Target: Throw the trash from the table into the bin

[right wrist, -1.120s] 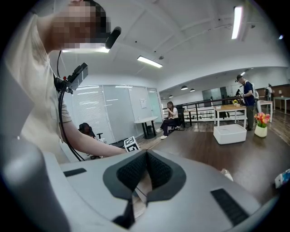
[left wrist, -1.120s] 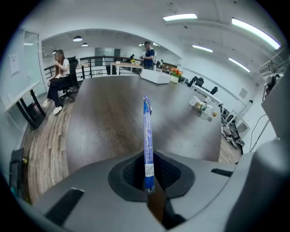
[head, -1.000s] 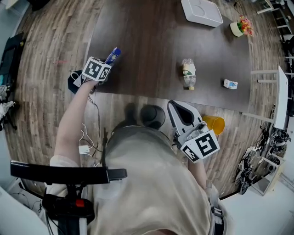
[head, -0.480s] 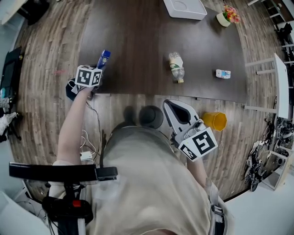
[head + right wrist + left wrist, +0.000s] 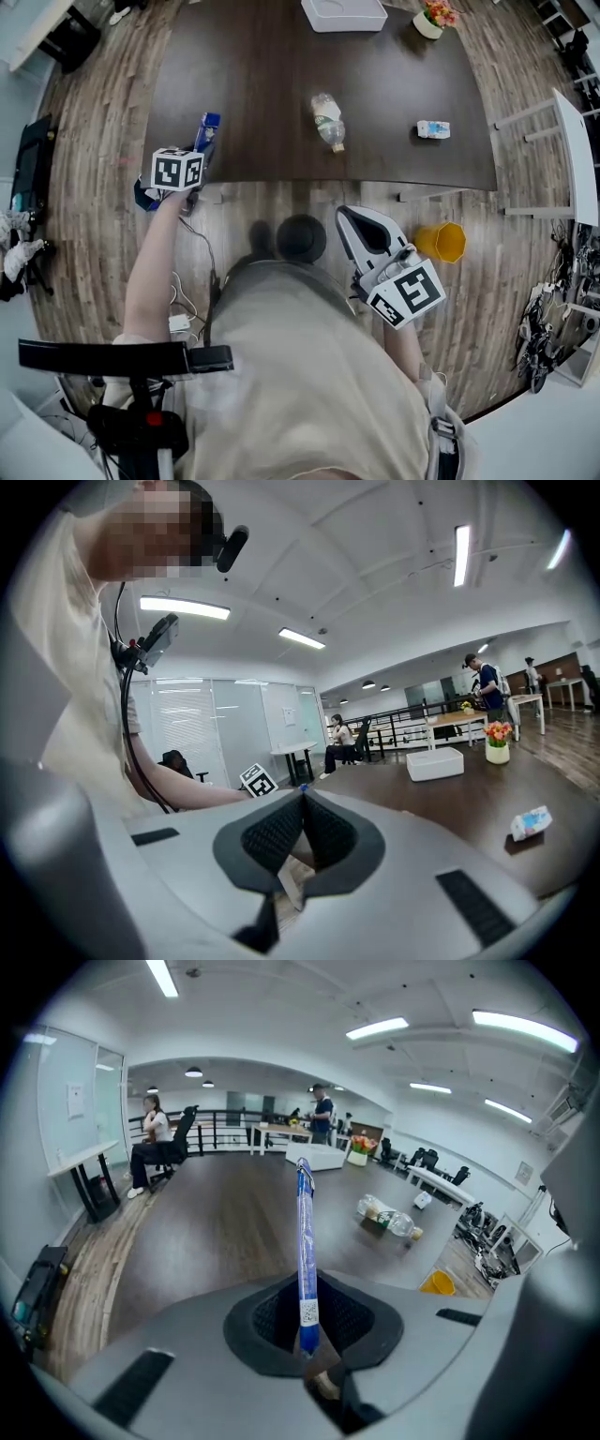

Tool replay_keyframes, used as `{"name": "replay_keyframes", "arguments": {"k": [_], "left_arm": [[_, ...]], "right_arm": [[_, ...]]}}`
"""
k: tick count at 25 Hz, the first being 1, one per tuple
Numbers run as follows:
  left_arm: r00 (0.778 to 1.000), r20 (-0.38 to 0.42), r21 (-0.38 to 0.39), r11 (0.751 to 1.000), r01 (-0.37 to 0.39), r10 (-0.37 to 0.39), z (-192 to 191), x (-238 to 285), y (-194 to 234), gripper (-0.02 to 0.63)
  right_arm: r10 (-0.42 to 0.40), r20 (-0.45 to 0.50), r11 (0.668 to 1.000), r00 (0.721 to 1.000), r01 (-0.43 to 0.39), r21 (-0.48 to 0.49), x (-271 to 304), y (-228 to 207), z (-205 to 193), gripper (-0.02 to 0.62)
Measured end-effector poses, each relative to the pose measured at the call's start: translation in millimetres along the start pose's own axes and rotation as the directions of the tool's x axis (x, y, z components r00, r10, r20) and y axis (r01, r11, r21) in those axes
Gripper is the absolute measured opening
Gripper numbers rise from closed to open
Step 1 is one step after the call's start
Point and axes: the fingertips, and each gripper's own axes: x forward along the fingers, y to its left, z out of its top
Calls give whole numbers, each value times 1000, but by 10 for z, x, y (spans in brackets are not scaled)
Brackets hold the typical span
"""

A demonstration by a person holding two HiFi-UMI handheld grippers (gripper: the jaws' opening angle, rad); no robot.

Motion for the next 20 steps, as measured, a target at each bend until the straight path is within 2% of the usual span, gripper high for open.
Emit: {"name": "replay_keyframes", "arguments": {"k": [7, 11, 16, 20], "left_arm": [[998, 65, -52, 999, -13, 16, -141, -228, -746, 34], [995, 87, -60, 998, -36, 41, -347, -409, -1178, 34], [994, 95, -79, 996, -51, 59, -420, -555, -1202, 34], [993, 101, -79, 995, -58, 65, -426, -629, -1192, 34]], "right_arm": [[-6, 22, 999, 1000, 5, 43, -732, -107, -314, 11], [-38, -12, 999, 999, 38, -7, -1211, -160, -572, 11], [-8, 0, 998, 1000, 8, 70, -1277, -227, -590, 11], [13, 11, 998, 1000, -14, 60, -1221, -202, -533, 11]]}}
